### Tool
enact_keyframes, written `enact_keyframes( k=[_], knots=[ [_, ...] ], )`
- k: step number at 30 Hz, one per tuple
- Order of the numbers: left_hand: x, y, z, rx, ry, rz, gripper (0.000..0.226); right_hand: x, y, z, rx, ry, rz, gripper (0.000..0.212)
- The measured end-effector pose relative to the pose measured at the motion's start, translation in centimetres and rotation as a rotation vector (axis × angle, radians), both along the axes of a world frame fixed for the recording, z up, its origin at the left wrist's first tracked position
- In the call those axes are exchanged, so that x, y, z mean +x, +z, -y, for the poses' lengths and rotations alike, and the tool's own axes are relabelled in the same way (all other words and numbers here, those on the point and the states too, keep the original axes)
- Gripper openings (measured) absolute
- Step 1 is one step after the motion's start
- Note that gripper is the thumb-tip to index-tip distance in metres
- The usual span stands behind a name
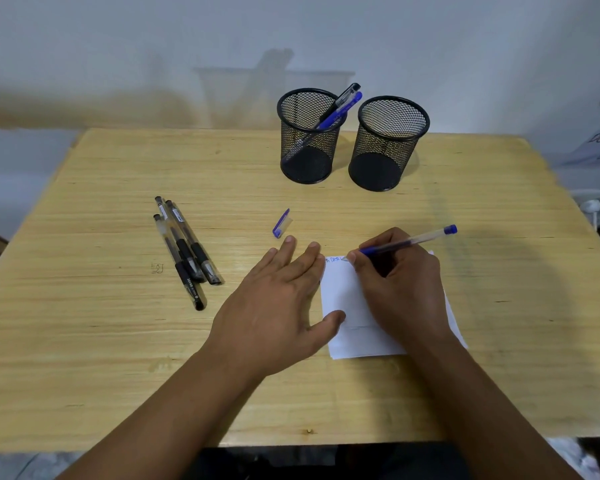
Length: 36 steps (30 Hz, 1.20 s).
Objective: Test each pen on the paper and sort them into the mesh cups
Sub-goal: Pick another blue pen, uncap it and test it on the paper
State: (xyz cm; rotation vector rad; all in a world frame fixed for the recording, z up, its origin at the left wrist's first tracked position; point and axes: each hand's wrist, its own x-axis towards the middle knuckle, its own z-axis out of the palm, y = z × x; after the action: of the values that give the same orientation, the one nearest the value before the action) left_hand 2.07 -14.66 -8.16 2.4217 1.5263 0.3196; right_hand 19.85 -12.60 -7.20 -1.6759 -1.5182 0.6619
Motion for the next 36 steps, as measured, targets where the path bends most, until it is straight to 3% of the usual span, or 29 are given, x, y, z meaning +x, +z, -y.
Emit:
enact_keyframes(
  k=[36],
  knots=[
    [0.07, 0.11, 0.02, 0.015, 0.013, 0.017, 0.077, -0.17, 0.14, 0.07, 0.000, -0.054, 0.001, 0.010]
  ],
)
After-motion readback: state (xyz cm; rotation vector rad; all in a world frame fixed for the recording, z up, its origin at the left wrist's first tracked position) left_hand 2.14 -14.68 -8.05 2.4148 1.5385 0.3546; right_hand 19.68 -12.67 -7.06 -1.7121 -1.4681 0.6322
